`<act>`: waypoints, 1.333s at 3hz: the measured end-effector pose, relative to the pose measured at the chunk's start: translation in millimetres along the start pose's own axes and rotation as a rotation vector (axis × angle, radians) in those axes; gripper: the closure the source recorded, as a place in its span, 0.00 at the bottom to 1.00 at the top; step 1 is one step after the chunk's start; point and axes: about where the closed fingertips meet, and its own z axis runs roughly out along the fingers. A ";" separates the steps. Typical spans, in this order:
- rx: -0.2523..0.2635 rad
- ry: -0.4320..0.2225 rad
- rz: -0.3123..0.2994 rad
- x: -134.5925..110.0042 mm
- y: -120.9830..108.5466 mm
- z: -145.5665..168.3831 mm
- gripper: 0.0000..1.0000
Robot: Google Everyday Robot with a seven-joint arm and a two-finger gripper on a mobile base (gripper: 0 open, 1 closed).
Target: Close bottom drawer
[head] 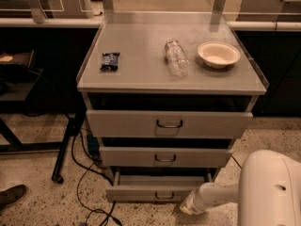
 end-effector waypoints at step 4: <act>0.070 0.002 -0.069 -36.5 -29.4 12.9 0.87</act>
Offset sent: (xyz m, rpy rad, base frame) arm 0.0516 0.0231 0.0071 -0.0470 -0.1070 0.0475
